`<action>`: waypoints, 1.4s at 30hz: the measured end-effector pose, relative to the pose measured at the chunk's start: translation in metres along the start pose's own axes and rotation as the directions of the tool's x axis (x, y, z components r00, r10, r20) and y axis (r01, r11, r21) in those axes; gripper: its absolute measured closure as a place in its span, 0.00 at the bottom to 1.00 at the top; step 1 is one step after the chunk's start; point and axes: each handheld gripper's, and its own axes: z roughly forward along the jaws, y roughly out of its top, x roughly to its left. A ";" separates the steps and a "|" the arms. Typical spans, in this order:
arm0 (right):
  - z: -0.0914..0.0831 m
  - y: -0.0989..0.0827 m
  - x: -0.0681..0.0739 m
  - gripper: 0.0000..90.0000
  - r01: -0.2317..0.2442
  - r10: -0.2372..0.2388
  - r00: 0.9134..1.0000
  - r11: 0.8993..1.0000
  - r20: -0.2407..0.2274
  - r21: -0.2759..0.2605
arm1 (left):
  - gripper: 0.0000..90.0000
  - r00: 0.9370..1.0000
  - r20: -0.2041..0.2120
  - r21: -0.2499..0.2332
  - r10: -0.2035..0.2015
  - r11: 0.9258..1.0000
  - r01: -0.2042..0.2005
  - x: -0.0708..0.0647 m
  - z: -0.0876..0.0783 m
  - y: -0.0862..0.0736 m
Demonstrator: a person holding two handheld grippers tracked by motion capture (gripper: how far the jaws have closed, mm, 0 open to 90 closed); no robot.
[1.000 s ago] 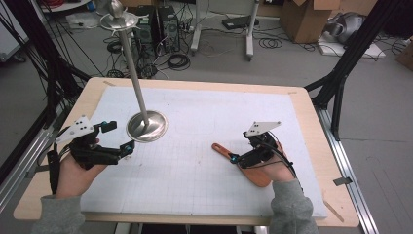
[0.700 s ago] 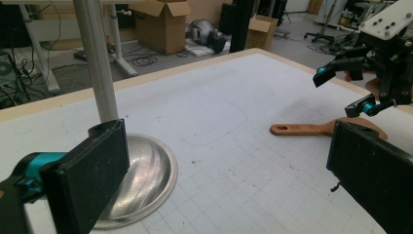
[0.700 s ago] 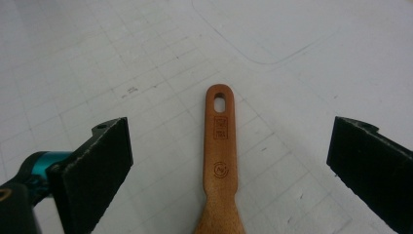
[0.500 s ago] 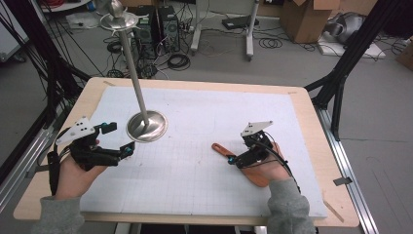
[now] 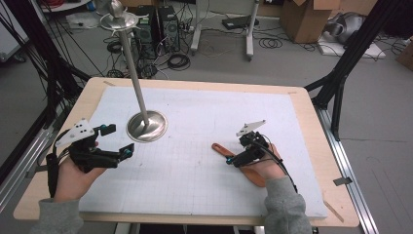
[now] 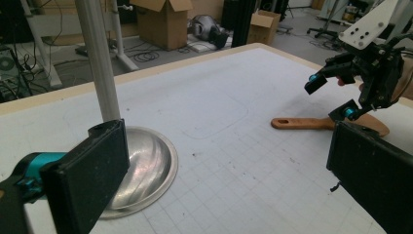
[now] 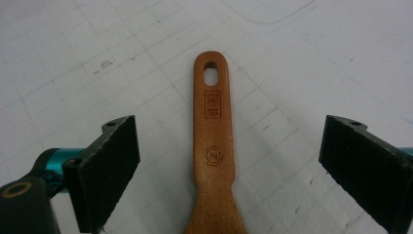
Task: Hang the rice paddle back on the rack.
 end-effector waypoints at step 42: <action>0.019 0.001 0.005 0.59 0.031 -0.031 1.000 0.989 -0.003 0.147 | 0.03 1.000 -0.031 0.028 -0.003 1.000 0.004 0.004 -0.004 -0.007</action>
